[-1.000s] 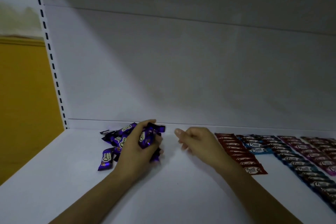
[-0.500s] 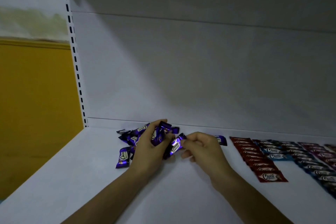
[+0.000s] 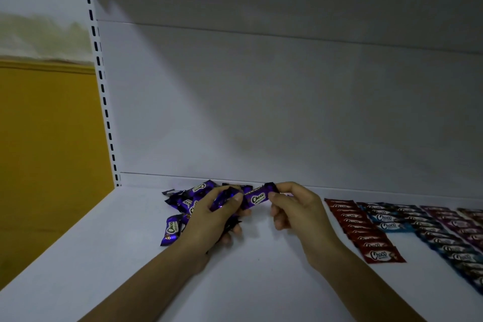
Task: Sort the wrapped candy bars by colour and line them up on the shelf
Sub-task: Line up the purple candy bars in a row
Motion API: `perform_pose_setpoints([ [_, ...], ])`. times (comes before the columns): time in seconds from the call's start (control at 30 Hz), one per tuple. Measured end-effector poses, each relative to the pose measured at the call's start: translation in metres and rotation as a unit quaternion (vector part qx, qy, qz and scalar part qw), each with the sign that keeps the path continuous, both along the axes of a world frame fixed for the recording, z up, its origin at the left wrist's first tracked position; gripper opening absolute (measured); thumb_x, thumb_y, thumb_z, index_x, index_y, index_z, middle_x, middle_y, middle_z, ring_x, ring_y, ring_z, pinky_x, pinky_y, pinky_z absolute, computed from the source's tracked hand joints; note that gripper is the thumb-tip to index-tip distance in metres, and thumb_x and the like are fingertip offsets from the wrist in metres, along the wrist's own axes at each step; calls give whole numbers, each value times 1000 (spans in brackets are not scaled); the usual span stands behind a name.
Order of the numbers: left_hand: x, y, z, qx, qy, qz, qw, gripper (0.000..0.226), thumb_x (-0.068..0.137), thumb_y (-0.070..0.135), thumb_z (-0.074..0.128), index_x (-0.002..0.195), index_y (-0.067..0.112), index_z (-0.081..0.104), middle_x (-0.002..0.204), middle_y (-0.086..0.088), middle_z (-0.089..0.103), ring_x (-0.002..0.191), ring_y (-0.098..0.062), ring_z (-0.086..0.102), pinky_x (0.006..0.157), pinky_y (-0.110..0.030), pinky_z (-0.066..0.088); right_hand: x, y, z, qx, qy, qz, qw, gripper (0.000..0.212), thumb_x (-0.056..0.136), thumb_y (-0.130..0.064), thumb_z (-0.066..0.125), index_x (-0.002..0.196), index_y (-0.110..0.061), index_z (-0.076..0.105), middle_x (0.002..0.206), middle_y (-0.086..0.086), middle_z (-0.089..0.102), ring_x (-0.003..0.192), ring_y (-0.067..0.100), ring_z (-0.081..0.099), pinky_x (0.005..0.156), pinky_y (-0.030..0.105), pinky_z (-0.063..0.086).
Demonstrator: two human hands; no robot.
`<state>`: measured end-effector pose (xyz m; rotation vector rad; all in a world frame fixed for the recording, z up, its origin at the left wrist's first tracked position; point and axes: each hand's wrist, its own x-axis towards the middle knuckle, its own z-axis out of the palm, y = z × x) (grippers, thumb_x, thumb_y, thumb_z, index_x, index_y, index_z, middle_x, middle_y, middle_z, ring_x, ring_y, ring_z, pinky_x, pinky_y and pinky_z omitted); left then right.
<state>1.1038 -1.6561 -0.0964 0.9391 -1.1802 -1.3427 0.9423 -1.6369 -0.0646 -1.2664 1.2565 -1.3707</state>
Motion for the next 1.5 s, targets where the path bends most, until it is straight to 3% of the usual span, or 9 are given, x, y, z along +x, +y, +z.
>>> perform_pose_setpoints([
  [0.1,1,0,1,2,17,-4,1000,22,89,30,62,107,17,65,90,-11,74,50,-13,54,38,-21,35,1,1,4,14,-43,29,999,11,91,-15,59,85,-9,65,73,5,72,57,13,63,53,21,50],
  [0.37,0,2,1,-40,11,1,999,20,88,17,66,106,24,68,85,-7,74,50,-13,54,38,-20,35,-2,-2,-2,-28,32,16,999,18,84,0,66,95,-13,59,83,4,71,64,11,66,55,17,50],
  [0.47,0,3,1,-82,-51,40,995,22,86,11,68,102,26,66,64,-1,67,46,-12,56,37,-19,36,-2,-3,-5,-52,81,33,995,18,83,0,67,87,-17,65,81,4,71,64,8,64,58,16,50],
  [0.63,-3,3,0,-123,-132,53,982,22,85,15,70,101,29,63,69,-15,68,47,-18,56,38,-21,36,-28,-17,-2,-83,185,-23,979,18,81,1,68,76,-16,68,73,8,68,61,9,61,63,19,48],
  [0.73,-4,4,-2,-139,-153,43,977,25,86,14,69,104,30,63,74,-11,69,49,-15,60,39,-24,38,-75,-27,0,-54,333,-182,924,13,85,-14,68,78,-25,69,83,1,71,77,18,64,77,32,49],
  [0.83,-6,5,-3,-155,-173,41,972,27,86,13,68,104,33,63,75,-2,70,47,-12,60,38,-23,39,-93,-30,-13,-16,382,-173,908,15,85,-19,68,76,-31,68,85,-3,71,84,18,64,78,30,44],
  [0.93,-6,5,-4,-164,-193,41,966,28,86,12,68,104,32,62,62,4,67,42,-9,57,37,-19,39,-85,-40,-26,-15,499,-181,848,11,88,-25,63,85,-32,71,95,-3,67,99,19,56,87,32,36],
  [1.13,-3,2,-5,-157,-182,51,969,30,86,12,68,105,33,62,73,-1,70,45,-11,60,37,-22,40,-78,-53,-32,-39,604,-210,768,18,94,-30,55,105,-37,68,108,-2,55,106,19,45,82,31,25],
  [1.5,-3,2,-4,-161,-198,50,966,28,85,9,70,103,30,63,60,9,67,41,-9,58,36,-16,37,-84,-51,-39,-18,619,-176,765,30,94,-43,51,122,-39,60,118,-1,54,111,19,44,91,33,29],
])
